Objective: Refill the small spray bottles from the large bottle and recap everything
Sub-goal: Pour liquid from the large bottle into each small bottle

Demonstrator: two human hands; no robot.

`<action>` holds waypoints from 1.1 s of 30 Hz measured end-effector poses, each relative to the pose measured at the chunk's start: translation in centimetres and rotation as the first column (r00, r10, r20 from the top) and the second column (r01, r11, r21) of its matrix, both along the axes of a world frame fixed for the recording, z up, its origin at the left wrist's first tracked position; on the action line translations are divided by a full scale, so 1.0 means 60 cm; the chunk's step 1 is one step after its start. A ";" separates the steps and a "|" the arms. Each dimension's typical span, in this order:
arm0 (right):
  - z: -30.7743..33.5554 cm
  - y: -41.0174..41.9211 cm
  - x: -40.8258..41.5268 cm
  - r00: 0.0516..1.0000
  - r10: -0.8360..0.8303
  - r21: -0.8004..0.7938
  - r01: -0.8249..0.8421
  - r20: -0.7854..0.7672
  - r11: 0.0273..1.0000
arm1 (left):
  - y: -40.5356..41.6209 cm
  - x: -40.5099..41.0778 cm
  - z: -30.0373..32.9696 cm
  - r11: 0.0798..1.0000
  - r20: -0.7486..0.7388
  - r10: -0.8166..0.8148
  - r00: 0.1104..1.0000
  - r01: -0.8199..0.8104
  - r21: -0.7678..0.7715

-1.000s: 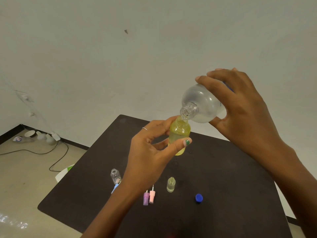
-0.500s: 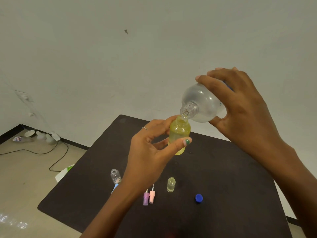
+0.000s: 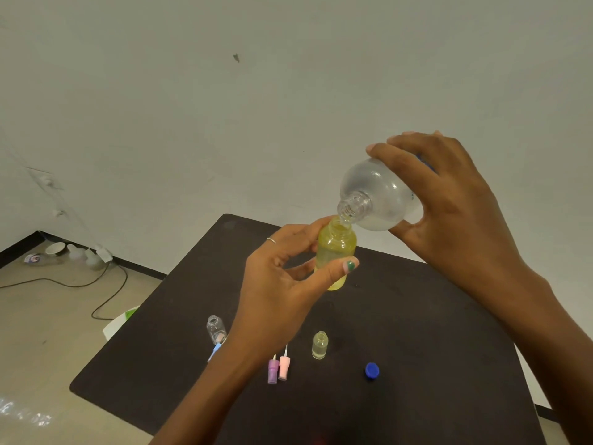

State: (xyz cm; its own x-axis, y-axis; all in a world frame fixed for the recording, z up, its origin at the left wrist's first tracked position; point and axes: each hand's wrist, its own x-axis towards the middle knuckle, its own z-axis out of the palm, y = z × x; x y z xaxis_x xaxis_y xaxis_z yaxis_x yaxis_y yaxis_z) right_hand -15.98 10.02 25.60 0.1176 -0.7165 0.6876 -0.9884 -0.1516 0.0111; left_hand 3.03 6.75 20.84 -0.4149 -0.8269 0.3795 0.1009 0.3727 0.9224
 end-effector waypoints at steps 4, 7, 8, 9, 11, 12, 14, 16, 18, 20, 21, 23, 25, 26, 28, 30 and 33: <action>-0.007 0.000 0.003 0.998 0.021 0.011 -0.022 0.052 1.000 | 0.000 0.001 -0.002 1.000 0.012 0.008 1.000 -0.008 -0.004; -0.017 -0.001 0.003 0.994 0.044 0.003 -0.044 0.101 0.999 | -0.001 0.001 -0.004 1.000 0.006 0.004 1.000 -0.004 0.003; -0.020 -0.001 0.005 0.992 0.050 0.002 -0.051 0.117 0.999 | -0.001 0.001 -0.005 1.000 0.006 0.003 1.000 -0.003 0.002; -0.024 -0.002 0.006 0.989 0.053 0.003 -0.054 0.135 0.999 | -0.002 0.001 -0.006 1.000 0.004 0.001 1.000 -0.001 0.004; -0.032 -0.004 0.009 0.982 0.052 0.006 -0.054 0.179 0.999 | -0.003 0.002 -0.009 1.000 -0.001 -0.004 1.000 0.004 0.014; -0.037 -0.005 0.010 0.978 0.051 0.011 -0.055 0.203 0.998 | -0.003 0.002 -0.011 1.000 -0.001 -0.005 1.000 0.005 0.016; -0.048 -0.006 0.011 0.967 0.051 0.025 -0.060 0.251 0.998 | -0.003 0.003 -0.014 1.000 -0.001 -0.008 1.000 0.008 0.022; -0.060 -0.008 0.013 0.954 0.045 0.039 -0.059 0.296 0.997 | -0.003 0.004 -0.018 1.000 0.000 -0.008 1.000 0.008 0.027; -0.074 -0.009 0.018 0.936 0.031 0.058 -0.054 0.350 0.997 | -0.004 0.006 -0.023 1.000 -0.001 0.000 1.000 0.000 0.031; -0.090 -0.011 0.022 0.894 0.012 0.093 -0.060 0.448 0.994 | -0.005 0.009 -0.029 0.999 -0.005 0.008 1.000 -0.008 0.036; -0.099 -0.012 0.024 0.862 0.004 0.114 -0.072 0.506 0.991 | -0.007 0.010 -0.034 0.999 -0.005 0.013 1.000 -0.013 0.035; -0.115 -0.014 0.027 0.793 -0.007 0.138 -0.098 0.609 0.986 | -0.010 0.013 -0.050 0.999 0.006 0.034 0.999 -0.034 0.038; -0.129 -0.012 0.028 0.730 -0.014 0.147 -0.119 0.684 0.982 | -0.016 0.016 -0.072 0.997 0.025 0.066 0.997 -0.068 0.047; -0.136 -0.010 0.028 0.705 -0.014 0.149 -0.130 0.709 0.980 | -0.020 0.016 -0.086 0.995 0.033 0.083 0.996 -0.085 0.057; -0.149 -0.006 0.029 0.673 -0.021 0.155 -0.140 0.739 0.978 | -0.029 0.016 -0.121 0.988 0.058 0.112 0.992 -0.118 0.098; -0.162 -0.001 0.029 0.652 -0.038 0.169 -0.141 0.757 0.975 | -0.041 0.013 -0.163 0.974 0.104 0.142 0.984 -0.158 0.164; -0.177 0.003 0.028 0.613 -0.053 0.176 -0.143 0.789 0.974 | -0.060 0.004 -0.231 0.937 0.120 0.150 0.981 -0.180 0.301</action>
